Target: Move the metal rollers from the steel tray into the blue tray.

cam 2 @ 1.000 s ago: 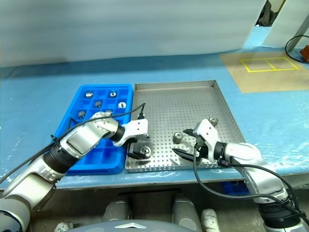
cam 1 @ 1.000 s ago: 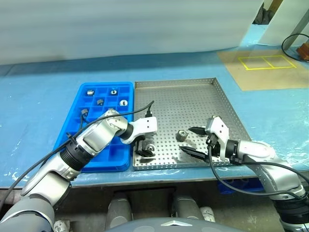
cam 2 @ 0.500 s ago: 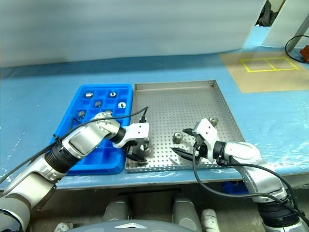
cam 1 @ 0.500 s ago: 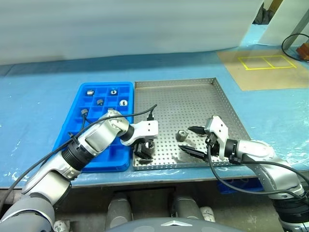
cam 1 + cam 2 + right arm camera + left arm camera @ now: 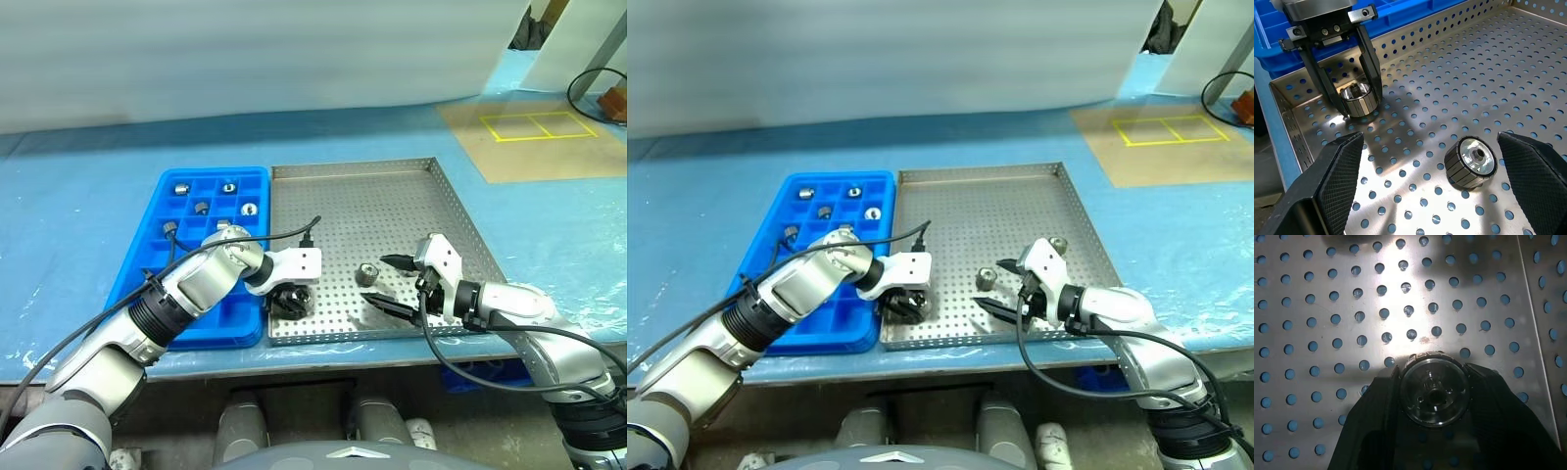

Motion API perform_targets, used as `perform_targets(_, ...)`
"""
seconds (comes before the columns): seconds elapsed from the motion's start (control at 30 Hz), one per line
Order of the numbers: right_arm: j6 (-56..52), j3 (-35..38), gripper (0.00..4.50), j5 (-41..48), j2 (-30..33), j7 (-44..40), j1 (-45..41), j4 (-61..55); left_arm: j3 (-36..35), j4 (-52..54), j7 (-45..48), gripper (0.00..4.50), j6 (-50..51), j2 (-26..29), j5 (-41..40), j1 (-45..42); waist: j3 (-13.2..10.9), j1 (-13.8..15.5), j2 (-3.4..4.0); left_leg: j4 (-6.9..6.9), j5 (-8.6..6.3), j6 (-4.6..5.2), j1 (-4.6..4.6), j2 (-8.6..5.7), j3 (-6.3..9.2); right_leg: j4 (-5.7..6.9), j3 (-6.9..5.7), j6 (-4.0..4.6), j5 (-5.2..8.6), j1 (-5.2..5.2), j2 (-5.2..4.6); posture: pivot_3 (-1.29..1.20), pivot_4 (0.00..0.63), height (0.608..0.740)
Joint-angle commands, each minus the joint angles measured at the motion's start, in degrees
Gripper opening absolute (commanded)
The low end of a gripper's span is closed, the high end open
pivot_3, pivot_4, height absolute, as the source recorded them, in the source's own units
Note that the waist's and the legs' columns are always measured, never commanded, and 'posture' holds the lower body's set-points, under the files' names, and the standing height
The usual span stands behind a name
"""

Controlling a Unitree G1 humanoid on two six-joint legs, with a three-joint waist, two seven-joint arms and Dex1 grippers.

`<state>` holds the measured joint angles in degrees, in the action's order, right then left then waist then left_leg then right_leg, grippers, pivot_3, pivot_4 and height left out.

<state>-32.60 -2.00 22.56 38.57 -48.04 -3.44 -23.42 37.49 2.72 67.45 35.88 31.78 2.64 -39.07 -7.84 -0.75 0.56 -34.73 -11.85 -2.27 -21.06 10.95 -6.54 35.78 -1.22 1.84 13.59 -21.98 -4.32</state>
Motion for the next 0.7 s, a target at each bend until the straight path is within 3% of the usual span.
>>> perform_targets(0.03,0.54,-0.05,4.5,0.53,-0.18,-0.18,-1.0,-0.81,-3.31,0.01,-1.93,1.7,2.32,-1.84,-1.33,0.04,0.0,0.04,0.0,0.0,0.0,0.0,0.0,0.0,0.0,0.0,0.0,0.0,0.0,0.0,0.0,-0.25,0.15,0.74)
perform_targets(0.13,1.04,-0.71,4.5,0.24,-0.24,-0.74,-1.85,0.36,-7.7,0.67,-5.48,1.7,5.02,-4.46,-3.3,0.2,0.0,0.12,0.0,0.0,0.02,0.03,-0.04,0.0,0.0,-0.01,-0.01,0.01,-0.01,-0.02,-0.01,-0.23,0.15,0.74)
perform_targets(0.4,3.08,-3.08,4.5,-0.3,-1.87,-3.48,-7.37,6.31,-25.01,10.13,-27.03,1.7,16.89,-15.04,-5.69,5.74,0.0,0.15,0.0,0.03,0.02,0.07,-0.14,0.04,0.0,-0.04,-0.05,0.04,-0.02,-0.08,0.01,-0.12,0.15,0.74)
perform_targets(0.7,5.97,-7.23,4.5,-1.78,-3.62,-8.33,-13.8,13.81,-35.68,26.78,-46.24,1.7,30.71,-18.17,-1.43,14.34,-0.02,2.35,-0.03,0.04,-0.06,0.3,-0.25,0.05,0.03,-0.04,-0.21,0.04,-0.02,-0.18,-0.04,0.03,0.15,0.74)
